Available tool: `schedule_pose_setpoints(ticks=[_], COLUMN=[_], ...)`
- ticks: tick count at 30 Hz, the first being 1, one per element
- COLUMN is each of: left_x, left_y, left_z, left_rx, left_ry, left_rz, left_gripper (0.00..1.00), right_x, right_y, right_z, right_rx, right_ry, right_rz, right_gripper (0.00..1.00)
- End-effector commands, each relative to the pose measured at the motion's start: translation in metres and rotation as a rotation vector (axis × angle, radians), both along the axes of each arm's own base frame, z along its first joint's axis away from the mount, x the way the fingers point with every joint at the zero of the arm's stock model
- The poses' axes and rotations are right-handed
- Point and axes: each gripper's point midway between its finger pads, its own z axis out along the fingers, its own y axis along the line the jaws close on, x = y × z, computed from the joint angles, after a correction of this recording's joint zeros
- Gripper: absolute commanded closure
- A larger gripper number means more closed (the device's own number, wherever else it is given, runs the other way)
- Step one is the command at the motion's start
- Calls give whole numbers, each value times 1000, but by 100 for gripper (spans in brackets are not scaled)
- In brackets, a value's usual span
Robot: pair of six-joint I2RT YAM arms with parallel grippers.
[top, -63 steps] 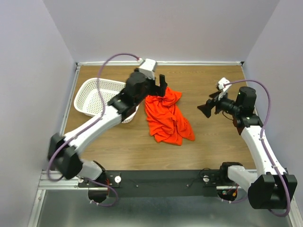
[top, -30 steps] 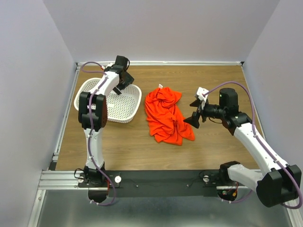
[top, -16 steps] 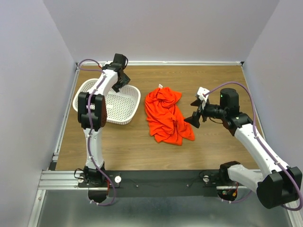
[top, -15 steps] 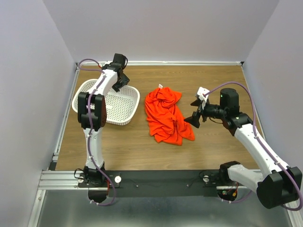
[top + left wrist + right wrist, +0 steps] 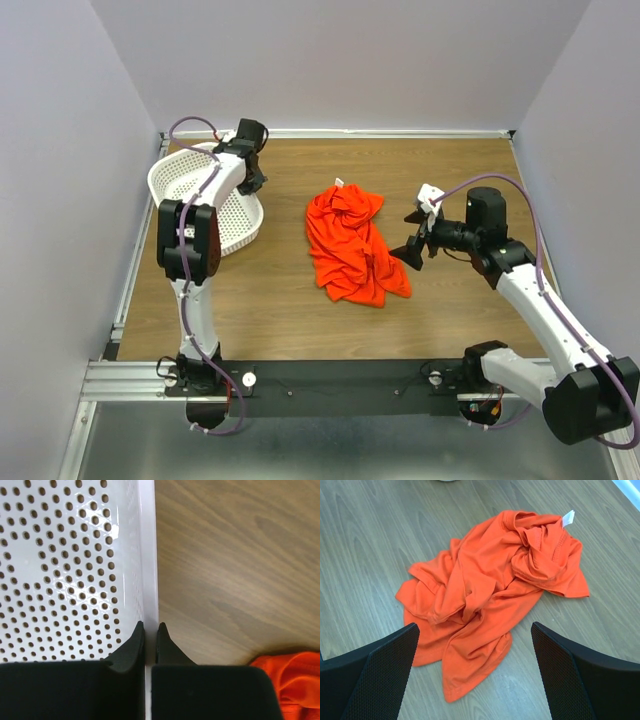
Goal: Fold and stack the t-shirts
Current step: Flatten the tshirt out
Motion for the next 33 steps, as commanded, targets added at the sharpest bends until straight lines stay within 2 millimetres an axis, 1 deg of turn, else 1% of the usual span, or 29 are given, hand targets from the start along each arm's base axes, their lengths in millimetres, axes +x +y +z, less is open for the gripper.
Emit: schedule_pose_setpoints(ticks=[1, 3, 5, 6, 7, 8, 9, 12, 13, 15, 17, 18, 19, 21, 25, 26, 27, 29, 30, 32, 33], left_x=[-8, -11, -11, -11, -11, -7, -11, -13, -13, -15, -15, -15, -14, -9, 5, 11, 15, 21, 27, 29, 34], left_y=[21, 27, 29, 29, 28, 24, 20, 19, 18, 24, 36, 46, 49, 56, 63, 65, 67, 70, 71, 75, 77], left_z=[19, 25, 30, 31, 31, 36, 37, 45, 46, 49, 53, 55, 54, 52, 48, 54, 50, 54, 51, 49, 46], left_rx=[138, 187, 218, 238, 243, 243, 249, 273, 296, 340, 421, 471, 477, 526, 591, 601, 619, 651, 673, 699, 710], left_ry=[-39, -58, -85, -86, -95, -129, -132, -174, -176, -181, -178, -166, -168, -167, -142, -149, -133, -139, -130, -112, -93], left_rz=[-85, -130, -170, -221, -252, -282, -364, -424, -477, -487, -500, -484, -474, -483, -484, -478, -489, -491, -503, -499, -493], left_gripper=[100, 100, 100, 100, 100, 100, 100, 100, 100, 100, 100, 100, 100, 100, 100, 100, 100, 100, 100, 100, 100], right_x=[-3, -4, -4, -4, -4, -4, -5, -6, -6, -8, -9, -10, -10, -10, -10, -10, -10, -10, -10, -11, -11], right_y=[-2, -2, -1, -2, -2, -1, -1, -1, 0, 0, 1, 2, 2, 2, 1, 0, 0, 0, 0, 0, 0], right_z=[4, 5, 5, 6, 6, 7, 7, 7, 8, 9, 11, 11, 11, 12, 13, 14, 15, 16, 15, 16, 16], right_rx=[-4, -2, 0, 0, 0, 2, 4, 6, 8, 12, 18, 21, 21, 23, 20, 19, 18, 17, 17, 19, 19], right_ry=[-15, -15, -16, -20, -19, -22, -19, -20, -20, -22, -23, -21, -21, -24, -33, -40, -42, -49, -47, -47, -45], right_rz=[2, 2, 3, 2, 3, 4, 7, 11, 11, 18, 26, 29, 29, 29, 24, 22, 21, 19, 21, 23, 23], right_gripper=[0, 0, 0, 0, 0, 0, 0, 0, 0, 0, 0, 0, 0, 0, 0, 0, 0, 0, 0, 0, 0])
